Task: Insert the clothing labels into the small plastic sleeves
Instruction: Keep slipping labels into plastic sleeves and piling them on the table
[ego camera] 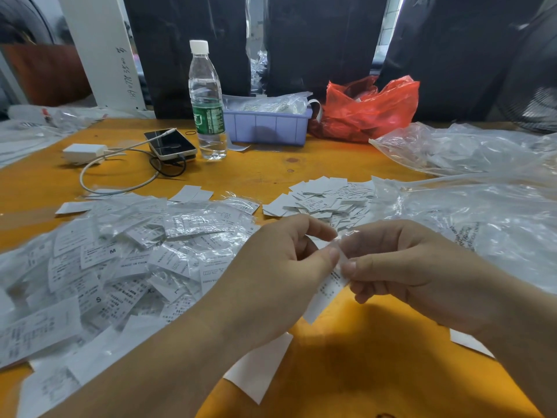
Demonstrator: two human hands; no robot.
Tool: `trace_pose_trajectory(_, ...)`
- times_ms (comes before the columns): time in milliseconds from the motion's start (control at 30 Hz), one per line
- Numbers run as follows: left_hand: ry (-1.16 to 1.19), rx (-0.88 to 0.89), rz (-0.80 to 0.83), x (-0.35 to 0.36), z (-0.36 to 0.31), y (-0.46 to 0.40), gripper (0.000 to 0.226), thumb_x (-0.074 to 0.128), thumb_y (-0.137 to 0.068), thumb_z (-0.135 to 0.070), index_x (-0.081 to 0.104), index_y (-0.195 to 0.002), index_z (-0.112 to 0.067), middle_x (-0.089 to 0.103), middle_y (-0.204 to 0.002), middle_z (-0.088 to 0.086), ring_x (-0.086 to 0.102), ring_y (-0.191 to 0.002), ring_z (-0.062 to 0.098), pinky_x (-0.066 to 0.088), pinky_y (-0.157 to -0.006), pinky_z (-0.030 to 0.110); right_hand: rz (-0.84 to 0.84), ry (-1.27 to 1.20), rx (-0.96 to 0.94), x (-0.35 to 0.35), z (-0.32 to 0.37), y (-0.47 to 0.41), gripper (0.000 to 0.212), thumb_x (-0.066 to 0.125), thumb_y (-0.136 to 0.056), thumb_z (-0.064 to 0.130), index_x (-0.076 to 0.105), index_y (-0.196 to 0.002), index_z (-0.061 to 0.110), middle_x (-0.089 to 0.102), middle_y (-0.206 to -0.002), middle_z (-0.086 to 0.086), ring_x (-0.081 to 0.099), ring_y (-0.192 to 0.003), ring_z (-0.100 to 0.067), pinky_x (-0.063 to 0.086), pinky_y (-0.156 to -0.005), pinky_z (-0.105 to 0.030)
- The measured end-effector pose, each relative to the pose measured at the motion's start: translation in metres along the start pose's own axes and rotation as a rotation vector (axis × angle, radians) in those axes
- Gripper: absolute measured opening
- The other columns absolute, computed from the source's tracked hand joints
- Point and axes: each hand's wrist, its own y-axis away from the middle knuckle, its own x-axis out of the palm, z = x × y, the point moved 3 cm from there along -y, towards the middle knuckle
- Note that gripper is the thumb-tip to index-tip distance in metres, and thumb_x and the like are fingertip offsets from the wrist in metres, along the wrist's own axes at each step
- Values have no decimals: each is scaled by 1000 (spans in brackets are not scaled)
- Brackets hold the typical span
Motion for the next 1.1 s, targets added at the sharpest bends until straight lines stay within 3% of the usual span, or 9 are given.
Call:
trace_pose_trajectory(100, -48, 17, 0, 0, -3, 1, 5, 62, -92, -32, 64, -96, -32, 65, -71, 5, 53, -55, 6, 39, -49, 19, 0, -7, 18, 0, 1, 0, 18, 66, -74, 16, 76, -86, 9, 65, -74, -7, 58, -67, -16, 52, -63, -28)
trace_pose_trajectory(200, -63, 22, 3, 0, -5, 2, 7, 62, -91, -35, 66, -91, -30, 67, -69, 3, 54, -53, 5, 40, -48, 20, -43, 34, 27, -1, 2, 0, 23, 76, -73, 23, 76, -88, 4, 64, -75, -11, 58, -66, -16, 51, -62, -27)
trace_pose_trajectory(267, -75, 21, 10, 0, -5, 2, 8, 62, -91, -35, 66, -89, -29, 66, -69, 4, 53, -54, 9, 39, -48, 22, -80, 57, 25, -1, 3, 1, 25, 80, -72, 20, 74, -86, 0, 64, -69, -8, 58, -63, -15, 50, -61, -27)
trace_pose_trajectory(333, -73, 15, 11, 0, -4, 1, 8, 62, -91, -34, 67, -88, -28, 65, -69, 6, 52, -53, 9, 38, -49, 23, -124, 75, 13, -3, 3, 1, 21, 71, -74, 17, 72, -85, -1, 65, -67, -5, 58, -63, -15, 51, -61, -27)
trace_pose_trajectory(433, -65, 0, 14, -1, -1, 0, 8, 63, -91, -33, 67, -88, -27, 65, -71, 6, 53, -55, 9, 40, -50, 25, -171, 134, -19, -5, 5, 1, 8, 66, -82, 3, 73, -86, 0, 68, -71, -9, 58, -65, -19, 52, -62, -28)
trace_pose_trajectory(567, -75, -36, 48, -1, 1, -1, 7, 62, -92, -34, 67, -93, -30, 68, -75, 2, 58, -59, 12, 43, -53, 29, -155, 126, -41, -1, 7, 2, 8, 67, -80, -1, 72, -87, 1, 70, -76, -14, 57, -67, -23, 52, -61, -27)
trace_pose_trajectory(767, -43, 22, 36, -3, 0, -1, 13, 65, -90, -34, 63, -103, -34, 66, -71, 4, 54, -55, 3, 39, -49, 17, -120, 76, 11, -1, 3, 1, 28, 85, -64, 13, 71, -89, 11, 71, -92, -21, 62, -72, -24, 54, -62, -28)
trace_pose_trajectory(933, -7, 53, 24, -4, -3, -1, 14, 66, -89, -33, 63, -102, -35, 66, -73, 6, 59, -63, 20, 43, -53, 27, -86, 3, 32, -3, 1, 0, 32, 81, -66, 8, 69, -96, 9, 72, -87, -17, 61, -70, -22, 54, -61, -27)
trace_pose_trajectory(1100, 30, 59, 33, -4, -4, 0, 15, 68, -89, -30, 63, -102, -35, 68, -77, 4, 65, -72, 21, 49, -60, 32, -129, -26, 16, -3, 5, 2, 47, 85, -59, 4, 67, -101, 8, 69, -82, -18, 59, -68, -23, 53, -57, -27)
